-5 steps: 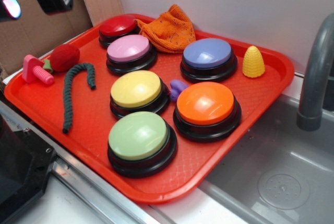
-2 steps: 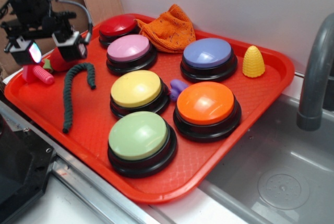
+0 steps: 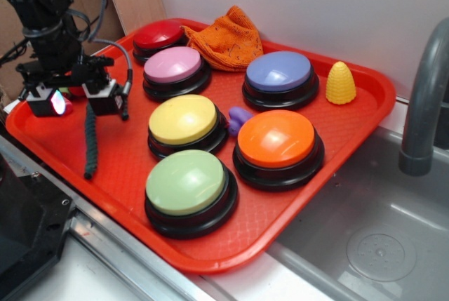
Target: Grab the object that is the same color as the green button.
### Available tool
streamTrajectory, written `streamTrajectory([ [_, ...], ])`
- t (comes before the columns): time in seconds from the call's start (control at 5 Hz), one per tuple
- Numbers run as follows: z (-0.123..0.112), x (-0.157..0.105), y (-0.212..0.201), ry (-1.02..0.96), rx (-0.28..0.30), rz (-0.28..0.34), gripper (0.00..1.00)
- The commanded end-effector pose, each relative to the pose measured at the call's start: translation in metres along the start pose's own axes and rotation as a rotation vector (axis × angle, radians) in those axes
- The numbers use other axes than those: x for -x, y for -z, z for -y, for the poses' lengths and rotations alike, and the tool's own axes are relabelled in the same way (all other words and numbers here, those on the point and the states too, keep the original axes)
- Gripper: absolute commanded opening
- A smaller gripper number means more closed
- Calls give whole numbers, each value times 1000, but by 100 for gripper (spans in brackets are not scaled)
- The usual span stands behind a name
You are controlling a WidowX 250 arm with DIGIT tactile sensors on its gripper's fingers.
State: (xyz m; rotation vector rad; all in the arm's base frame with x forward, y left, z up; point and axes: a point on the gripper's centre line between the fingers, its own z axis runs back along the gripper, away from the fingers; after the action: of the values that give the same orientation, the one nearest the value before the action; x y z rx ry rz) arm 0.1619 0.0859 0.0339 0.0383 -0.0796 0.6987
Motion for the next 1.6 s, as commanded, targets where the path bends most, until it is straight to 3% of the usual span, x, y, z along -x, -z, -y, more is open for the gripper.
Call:
streamTrajectory([
  [0.0,-8,1,12,-10,1,36,100],
  [0.4,-10,-1,21,-5,44,20,100],
  [0.6,-10,-1,22,-5,46,25,0],
  [1.0,-15,-5,20,-26,61,11,0],
  [1.4,-15,-10,-6,-25,130,27,0],
])
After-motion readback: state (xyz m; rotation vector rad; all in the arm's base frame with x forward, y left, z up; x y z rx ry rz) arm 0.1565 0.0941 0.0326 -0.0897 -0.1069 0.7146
